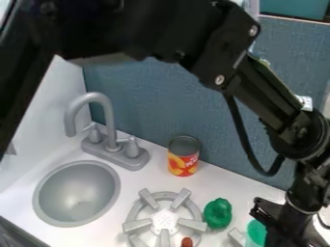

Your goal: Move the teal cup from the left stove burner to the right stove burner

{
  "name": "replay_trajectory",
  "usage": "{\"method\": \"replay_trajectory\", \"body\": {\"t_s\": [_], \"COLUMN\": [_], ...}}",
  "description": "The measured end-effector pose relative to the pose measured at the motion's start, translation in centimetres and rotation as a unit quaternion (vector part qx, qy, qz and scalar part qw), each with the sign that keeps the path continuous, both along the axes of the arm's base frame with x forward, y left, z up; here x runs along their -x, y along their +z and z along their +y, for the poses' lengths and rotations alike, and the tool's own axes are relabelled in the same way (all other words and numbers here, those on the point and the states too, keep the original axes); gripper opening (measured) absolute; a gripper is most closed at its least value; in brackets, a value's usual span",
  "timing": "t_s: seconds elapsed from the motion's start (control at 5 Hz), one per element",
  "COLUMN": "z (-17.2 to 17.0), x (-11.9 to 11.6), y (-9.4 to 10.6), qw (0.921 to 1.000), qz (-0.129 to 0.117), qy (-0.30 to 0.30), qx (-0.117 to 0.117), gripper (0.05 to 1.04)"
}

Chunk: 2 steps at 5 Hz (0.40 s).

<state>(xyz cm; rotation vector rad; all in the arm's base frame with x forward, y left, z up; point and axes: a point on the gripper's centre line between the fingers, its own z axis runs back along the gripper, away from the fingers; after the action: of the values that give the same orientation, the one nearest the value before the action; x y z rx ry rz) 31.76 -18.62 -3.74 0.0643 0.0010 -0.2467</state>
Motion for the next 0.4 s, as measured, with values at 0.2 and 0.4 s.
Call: {"method": "replay_trajectory", "body": {"t_s": [0.2,0.4], "z": [-0.46,-0.90], "x": [-0.15,0.08], "y": [-0.28,-0.65], "qw": [0.9998,0.9990], "qz": [-0.011,-0.011], "qy": [-0.004,-0.018], "qx": [0.018,0.039], "gripper": [0.092,0.092]}}
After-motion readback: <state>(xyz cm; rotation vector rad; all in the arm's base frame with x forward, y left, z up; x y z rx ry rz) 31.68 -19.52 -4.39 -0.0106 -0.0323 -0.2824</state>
